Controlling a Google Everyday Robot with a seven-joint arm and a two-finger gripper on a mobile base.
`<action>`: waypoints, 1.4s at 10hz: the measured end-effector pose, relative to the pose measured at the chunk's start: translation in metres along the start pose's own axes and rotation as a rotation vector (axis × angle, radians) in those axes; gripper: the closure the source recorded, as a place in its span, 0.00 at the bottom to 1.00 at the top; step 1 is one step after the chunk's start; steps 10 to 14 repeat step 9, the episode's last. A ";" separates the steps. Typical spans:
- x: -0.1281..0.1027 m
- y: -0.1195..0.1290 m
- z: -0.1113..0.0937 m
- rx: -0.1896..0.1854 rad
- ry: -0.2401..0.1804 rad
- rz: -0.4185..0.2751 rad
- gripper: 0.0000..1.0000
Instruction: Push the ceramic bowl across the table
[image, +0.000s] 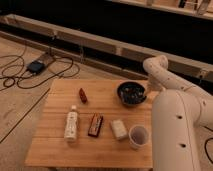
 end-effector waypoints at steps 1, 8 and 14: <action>-0.001 0.007 0.000 0.001 -0.008 0.013 0.20; 0.000 -0.003 -0.015 0.100 -0.026 0.036 0.20; 0.000 -0.003 -0.014 0.099 -0.027 0.035 0.20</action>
